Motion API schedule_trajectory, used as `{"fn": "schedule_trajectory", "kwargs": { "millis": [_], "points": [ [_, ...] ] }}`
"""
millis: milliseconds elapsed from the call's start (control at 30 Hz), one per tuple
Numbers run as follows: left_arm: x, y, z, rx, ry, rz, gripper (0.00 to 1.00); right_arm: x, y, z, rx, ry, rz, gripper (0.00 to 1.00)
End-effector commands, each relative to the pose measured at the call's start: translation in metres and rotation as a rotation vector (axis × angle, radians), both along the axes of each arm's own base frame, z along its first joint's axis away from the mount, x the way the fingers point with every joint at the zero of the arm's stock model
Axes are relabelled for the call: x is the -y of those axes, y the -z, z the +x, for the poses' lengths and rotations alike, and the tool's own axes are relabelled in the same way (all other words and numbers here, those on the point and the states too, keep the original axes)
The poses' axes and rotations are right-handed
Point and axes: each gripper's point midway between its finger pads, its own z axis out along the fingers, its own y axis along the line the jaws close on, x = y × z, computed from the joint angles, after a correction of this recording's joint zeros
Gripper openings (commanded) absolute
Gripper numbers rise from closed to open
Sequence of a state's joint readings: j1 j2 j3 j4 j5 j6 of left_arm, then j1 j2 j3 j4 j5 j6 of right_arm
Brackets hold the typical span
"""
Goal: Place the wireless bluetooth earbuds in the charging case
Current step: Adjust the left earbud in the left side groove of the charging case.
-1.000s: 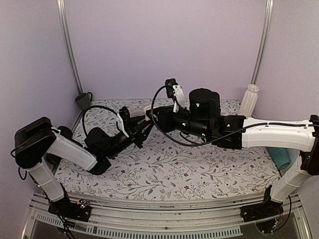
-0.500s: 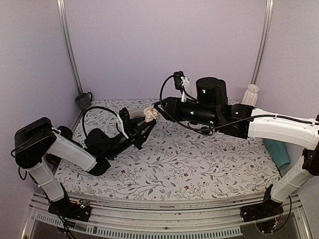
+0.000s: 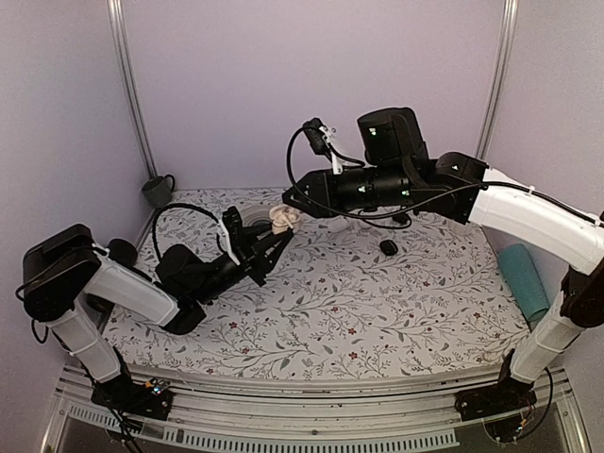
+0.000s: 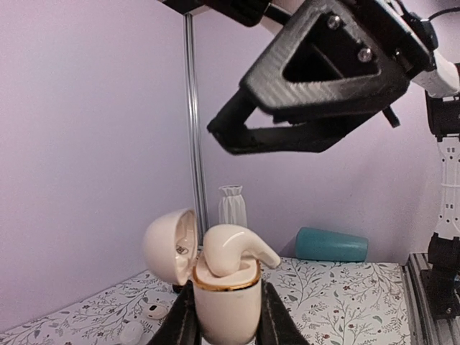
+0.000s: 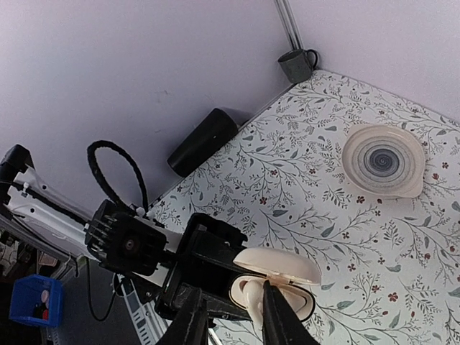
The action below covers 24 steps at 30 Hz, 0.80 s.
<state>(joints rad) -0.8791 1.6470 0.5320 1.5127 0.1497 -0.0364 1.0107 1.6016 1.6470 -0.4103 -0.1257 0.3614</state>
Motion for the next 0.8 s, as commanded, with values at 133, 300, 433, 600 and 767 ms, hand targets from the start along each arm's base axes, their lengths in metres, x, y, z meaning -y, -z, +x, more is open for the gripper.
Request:
{"fn": "schedule_trajectory", "kwargs": {
  "millis": [133, 300, 433, 600, 767],
  "points": [
    [0.003, -0.005, -0.007, 0.043, 0.010, 0.040, 0.00, -0.001, 0.050, -0.007, -0.191, -0.056, -0.202, 0.27],
    [0.006, 0.000, -0.006, 0.032, 0.007, 0.064, 0.00, -0.001, 0.048, -0.006, -0.198, -0.044, -0.203, 0.27],
    [0.006, 0.001, -0.006, 0.031, 0.010, 0.068, 0.00, -0.001, 0.057, -0.006, -0.220, -0.044, -0.221, 0.27],
    [0.008, 0.003, -0.006, 0.028, 0.012, 0.070, 0.00, -0.004, 0.066, -0.005, -0.238, -0.042, -0.231, 0.27],
    [0.010, 0.006, -0.005, 0.022, 0.012, 0.081, 0.00, -0.006, 0.070, -0.003, -0.247, -0.033, -0.232, 0.27]
  ]
}}
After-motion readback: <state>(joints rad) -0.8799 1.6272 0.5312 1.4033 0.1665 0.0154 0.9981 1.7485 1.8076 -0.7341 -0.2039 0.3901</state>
